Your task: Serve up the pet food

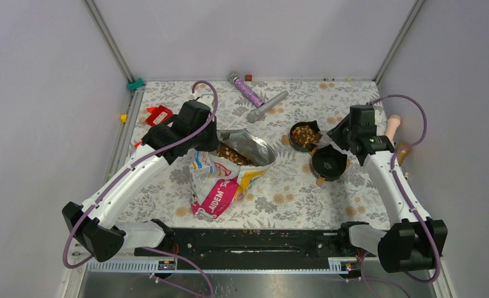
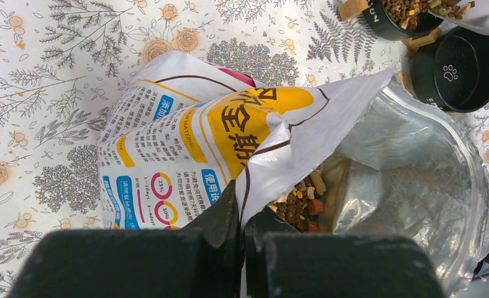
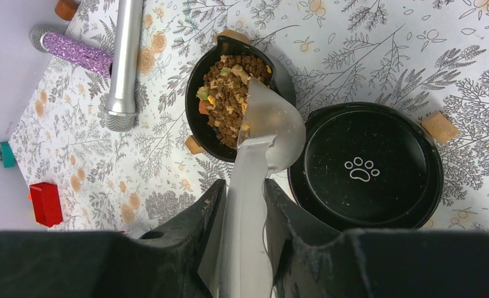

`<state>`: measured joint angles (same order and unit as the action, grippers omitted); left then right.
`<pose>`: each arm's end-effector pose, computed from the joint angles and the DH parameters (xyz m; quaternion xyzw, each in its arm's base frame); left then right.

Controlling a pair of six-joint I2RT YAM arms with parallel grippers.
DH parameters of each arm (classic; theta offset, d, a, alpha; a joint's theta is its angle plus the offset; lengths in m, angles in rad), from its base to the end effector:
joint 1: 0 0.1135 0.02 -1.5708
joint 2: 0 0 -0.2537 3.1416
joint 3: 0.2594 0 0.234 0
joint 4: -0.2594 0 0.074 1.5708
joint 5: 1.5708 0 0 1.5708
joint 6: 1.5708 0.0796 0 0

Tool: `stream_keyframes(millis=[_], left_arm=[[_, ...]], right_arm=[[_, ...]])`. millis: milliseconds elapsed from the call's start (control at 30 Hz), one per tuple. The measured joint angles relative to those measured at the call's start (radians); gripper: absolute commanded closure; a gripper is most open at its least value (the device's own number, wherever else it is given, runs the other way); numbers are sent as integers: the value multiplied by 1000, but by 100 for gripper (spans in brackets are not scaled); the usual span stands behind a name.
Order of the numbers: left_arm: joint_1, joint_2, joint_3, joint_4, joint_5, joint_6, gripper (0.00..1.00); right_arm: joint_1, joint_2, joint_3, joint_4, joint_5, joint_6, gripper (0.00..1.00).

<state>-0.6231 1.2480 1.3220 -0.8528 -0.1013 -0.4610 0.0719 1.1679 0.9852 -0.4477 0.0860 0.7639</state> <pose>0.2237 -0.1508 0.3231 0.0551 0.9200 -0.1587 0.3541 0.2775 0.0131 0.2744 0.3204 0.8313 0.1487 0.4292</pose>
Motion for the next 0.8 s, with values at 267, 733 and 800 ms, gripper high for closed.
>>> stream_keyframes(millis=[267,733,800], left_arm=[[0,0,0,0,0,0,100],[0,4,0,0,0,0,100],[0,5,0,1,2,0,100]], right_arm=[[0,55,41,-11,-16,-5,100],[0,89,90,-11,-45,-23,100],[0,89,103,-10,-47,-29,100]])
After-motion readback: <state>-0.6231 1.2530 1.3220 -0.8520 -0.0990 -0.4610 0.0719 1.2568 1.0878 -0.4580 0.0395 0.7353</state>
